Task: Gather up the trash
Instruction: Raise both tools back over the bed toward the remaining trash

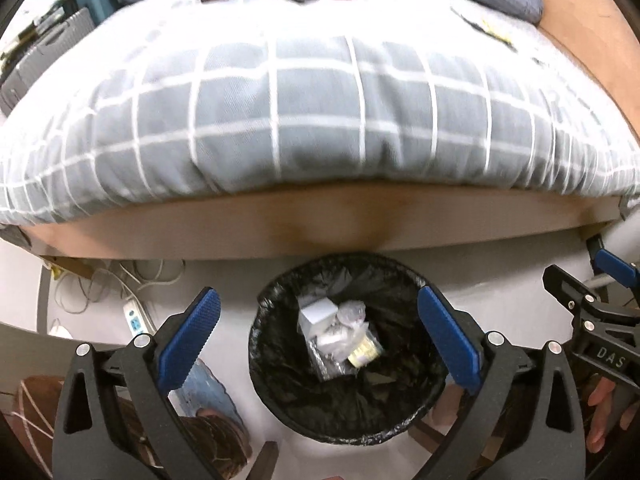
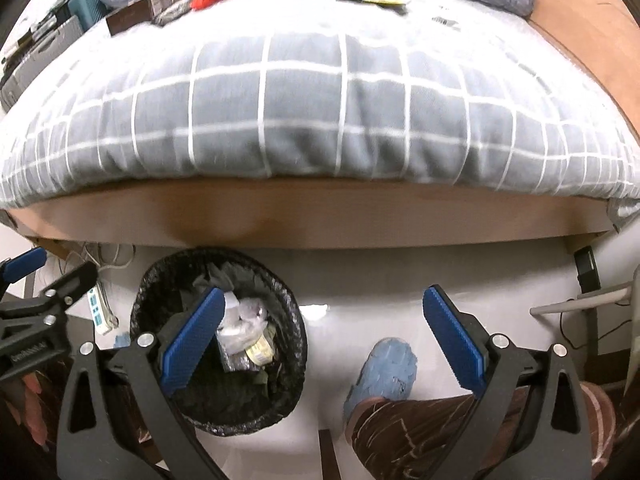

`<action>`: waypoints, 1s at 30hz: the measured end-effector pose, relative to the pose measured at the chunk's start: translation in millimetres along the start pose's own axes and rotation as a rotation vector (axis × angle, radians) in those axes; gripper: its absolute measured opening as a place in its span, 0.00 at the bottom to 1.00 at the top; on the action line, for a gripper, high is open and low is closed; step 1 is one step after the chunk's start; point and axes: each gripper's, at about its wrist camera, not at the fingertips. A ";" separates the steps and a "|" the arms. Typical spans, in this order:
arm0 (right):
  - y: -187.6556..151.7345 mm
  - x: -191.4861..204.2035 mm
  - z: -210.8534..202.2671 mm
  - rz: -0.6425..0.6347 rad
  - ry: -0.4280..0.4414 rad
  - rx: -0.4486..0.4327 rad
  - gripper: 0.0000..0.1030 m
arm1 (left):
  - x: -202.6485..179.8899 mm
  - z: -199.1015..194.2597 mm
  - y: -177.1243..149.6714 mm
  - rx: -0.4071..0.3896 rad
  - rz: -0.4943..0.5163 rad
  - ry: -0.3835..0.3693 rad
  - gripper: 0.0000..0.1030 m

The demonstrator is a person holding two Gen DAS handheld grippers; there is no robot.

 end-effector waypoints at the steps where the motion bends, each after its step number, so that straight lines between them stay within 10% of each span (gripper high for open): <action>1: 3.6 -1.5 -2.5 0.002 0.000 -0.007 0.93 | 0.8 -3.8 3.9 -0.008 -0.004 -0.003 0.94; 30: 179.6 -38.6 -24.4 0.032 -0.030 -0.213 0.93 | 20.2 -47.6 203.4 -0.228 -0.028 0.003 0.94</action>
Point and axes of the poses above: each gripper's, at about its wrist camera, not at the fingertips, and z roughly the way its jaws point, x to its left, y to its top, and after that the axes turned 5 degrees about -y, right-handed
